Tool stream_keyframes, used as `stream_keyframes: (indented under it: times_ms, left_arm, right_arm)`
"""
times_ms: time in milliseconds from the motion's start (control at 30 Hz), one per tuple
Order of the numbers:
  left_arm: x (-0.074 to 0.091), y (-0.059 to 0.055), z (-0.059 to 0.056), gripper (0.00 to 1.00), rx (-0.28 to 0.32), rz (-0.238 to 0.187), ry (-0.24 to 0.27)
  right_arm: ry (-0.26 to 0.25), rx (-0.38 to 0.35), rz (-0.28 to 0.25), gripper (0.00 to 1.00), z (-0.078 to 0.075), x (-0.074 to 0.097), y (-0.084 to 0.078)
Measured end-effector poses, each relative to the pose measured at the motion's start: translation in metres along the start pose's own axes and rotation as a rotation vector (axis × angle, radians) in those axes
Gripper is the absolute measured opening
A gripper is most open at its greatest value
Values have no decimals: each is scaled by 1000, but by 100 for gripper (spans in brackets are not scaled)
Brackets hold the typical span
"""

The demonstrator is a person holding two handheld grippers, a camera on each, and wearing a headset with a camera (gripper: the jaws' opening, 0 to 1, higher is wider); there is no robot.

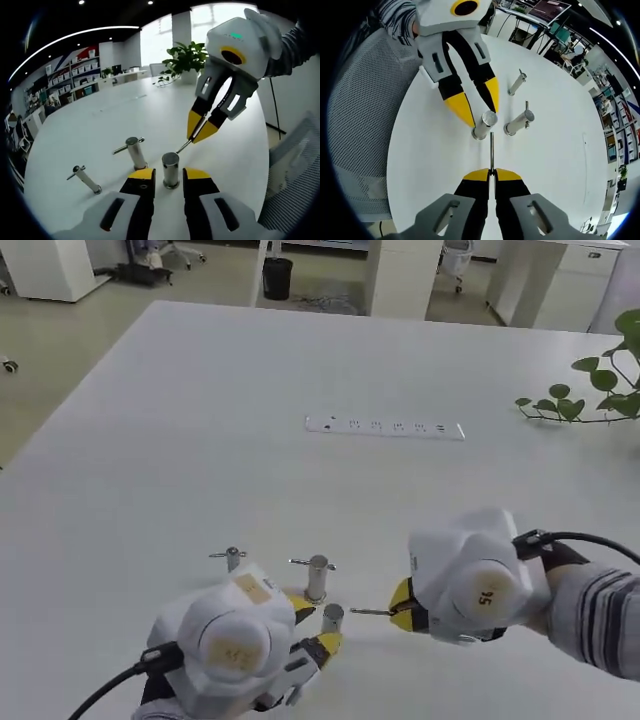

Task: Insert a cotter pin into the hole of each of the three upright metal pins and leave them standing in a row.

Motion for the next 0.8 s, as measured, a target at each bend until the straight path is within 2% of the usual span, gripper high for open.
stream_keyframes:
  times_ms: [233, 400, 800]
  left_arm:
    - [-9, -5, 3, 16, 27, 13, 3]
    - [-14, -7, 4, 14, 36, 20, 1]
    - [-18, -11, 3, 10, 65, 22, 3]
  right_arm:
    - [10, 22, -12, 0, 1, -1, 5]
    - [11, -2, -21, 0, -1, 3, 6]
    - [18, 15, -45, 0, 0, 5, 11]
Point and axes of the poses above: the centre of the closed fingertips' face, and the gripper's own axes: x roughly backward along the fingers, z roughly to its left, y roughly out of its top, the point moved 1 cm from there along x, roughly backward along the fingers, and after that the axes turned 12 degrees about -y, right-handed, at the moved point
